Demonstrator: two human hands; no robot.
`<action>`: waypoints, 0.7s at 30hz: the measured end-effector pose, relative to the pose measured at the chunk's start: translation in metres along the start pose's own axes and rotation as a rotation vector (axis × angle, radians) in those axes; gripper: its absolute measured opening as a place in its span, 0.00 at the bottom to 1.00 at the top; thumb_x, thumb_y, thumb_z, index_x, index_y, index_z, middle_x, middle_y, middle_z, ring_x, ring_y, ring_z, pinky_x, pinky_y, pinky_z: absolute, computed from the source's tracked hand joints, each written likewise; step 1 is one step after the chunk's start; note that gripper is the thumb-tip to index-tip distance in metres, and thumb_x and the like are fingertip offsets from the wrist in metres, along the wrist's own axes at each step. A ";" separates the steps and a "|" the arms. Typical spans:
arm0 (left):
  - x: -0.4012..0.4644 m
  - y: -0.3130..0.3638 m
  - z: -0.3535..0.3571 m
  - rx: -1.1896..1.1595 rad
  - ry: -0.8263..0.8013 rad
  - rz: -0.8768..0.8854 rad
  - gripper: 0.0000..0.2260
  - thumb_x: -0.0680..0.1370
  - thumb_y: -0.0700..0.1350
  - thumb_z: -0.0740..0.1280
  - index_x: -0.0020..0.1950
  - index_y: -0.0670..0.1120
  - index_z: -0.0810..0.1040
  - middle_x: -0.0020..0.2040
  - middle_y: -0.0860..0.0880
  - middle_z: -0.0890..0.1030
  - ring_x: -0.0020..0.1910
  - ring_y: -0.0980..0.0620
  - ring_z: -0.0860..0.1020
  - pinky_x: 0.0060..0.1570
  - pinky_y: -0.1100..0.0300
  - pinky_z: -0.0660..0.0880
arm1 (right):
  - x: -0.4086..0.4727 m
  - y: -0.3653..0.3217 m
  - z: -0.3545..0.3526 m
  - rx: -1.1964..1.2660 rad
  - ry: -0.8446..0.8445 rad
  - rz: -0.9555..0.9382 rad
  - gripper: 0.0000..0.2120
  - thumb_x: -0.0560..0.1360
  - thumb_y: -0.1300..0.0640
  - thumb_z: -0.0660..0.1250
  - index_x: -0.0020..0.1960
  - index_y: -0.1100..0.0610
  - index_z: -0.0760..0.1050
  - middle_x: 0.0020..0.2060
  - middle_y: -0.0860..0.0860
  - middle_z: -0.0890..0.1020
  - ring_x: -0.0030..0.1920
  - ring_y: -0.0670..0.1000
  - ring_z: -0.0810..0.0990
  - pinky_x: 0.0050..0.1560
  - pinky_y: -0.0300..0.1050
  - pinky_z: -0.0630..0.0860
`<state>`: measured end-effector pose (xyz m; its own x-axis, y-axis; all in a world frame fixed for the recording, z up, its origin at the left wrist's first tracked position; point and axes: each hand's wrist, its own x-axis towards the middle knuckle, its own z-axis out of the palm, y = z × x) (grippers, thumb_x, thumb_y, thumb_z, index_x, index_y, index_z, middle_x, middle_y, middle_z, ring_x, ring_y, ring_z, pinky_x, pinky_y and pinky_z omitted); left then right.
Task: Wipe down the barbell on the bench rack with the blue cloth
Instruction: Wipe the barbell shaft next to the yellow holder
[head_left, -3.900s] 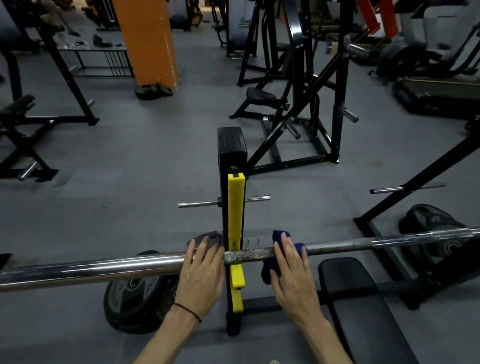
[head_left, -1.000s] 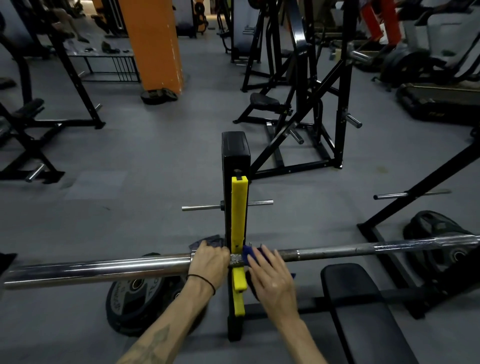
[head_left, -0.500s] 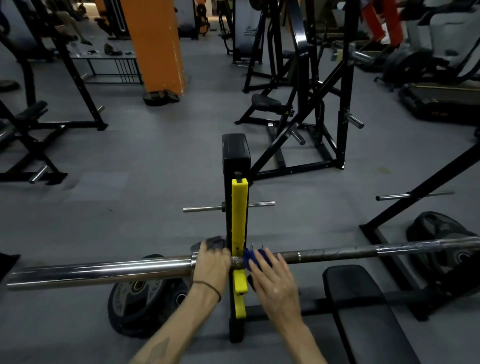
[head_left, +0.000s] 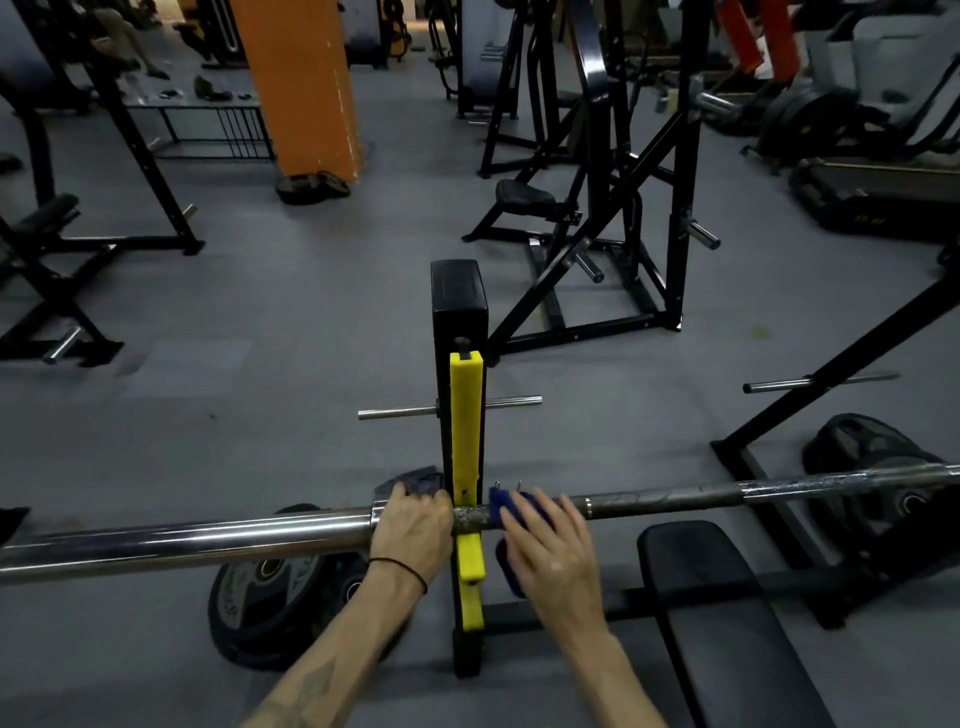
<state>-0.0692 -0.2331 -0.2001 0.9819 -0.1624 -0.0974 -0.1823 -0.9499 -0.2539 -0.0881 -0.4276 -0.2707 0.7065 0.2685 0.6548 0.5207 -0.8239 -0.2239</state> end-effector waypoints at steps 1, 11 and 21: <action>0.001 0.000 -0.006 0.031 -0.054 0.010 0.07 0.75 0.44 0.64 0.50 0.46 0.78 0.48 0.44 0.84 0.44 0.45 0.81 0.49 0.53 0.69 | -0.003 0.010 -0.006 -0.026 0.024 0.037 0.14 0.81 0.56 0.67 0.64 0.55 0.83 0.68 0.50 0.81 0.71 0.55 0.76 0.75 0.60 0.67; 0.029 -0.017 -0.018 -0.069 -0.286 0.127 0.15 0.78 0.52 0.63 0.59 0.46 0.78 0.57 0.45 0.82 0.55 0.44 0.81 0.53 0.55 0.74 | 0.010 -0.031 0.014 0.075 0.043 0.076 0.13 0.81 0.55 0.65 0.61 0.55 0.84 0.64 0.50 0.83 0.68 0.52 0.79 0.74 0.58 0.68; -0.016 0.006 0.023 -0.081 0.316 -0.085 0.12 0.65 0.34 0.75 0.41 0.46 0.76 0.35 0.45 0.77 0.36 0.43 0.77 0.57 0.41 0.76 | 0.002 0.003 -0.002 -0.032 0.128 0.238 0.14 0.81 0.56 0.64 0.61 0.59 0.84 0.63 0.53 0.83 0.68 0.57 0.79 0.77 0.59 0.64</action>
<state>-0.0874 -0.2301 -0.2221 0.9630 -0.1449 0.2271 -0.1074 -0.9797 -0.1695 -0.0868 -0.4305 -0.2685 0.7397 0.0023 0.6729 0.3307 -0.8721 -0.3607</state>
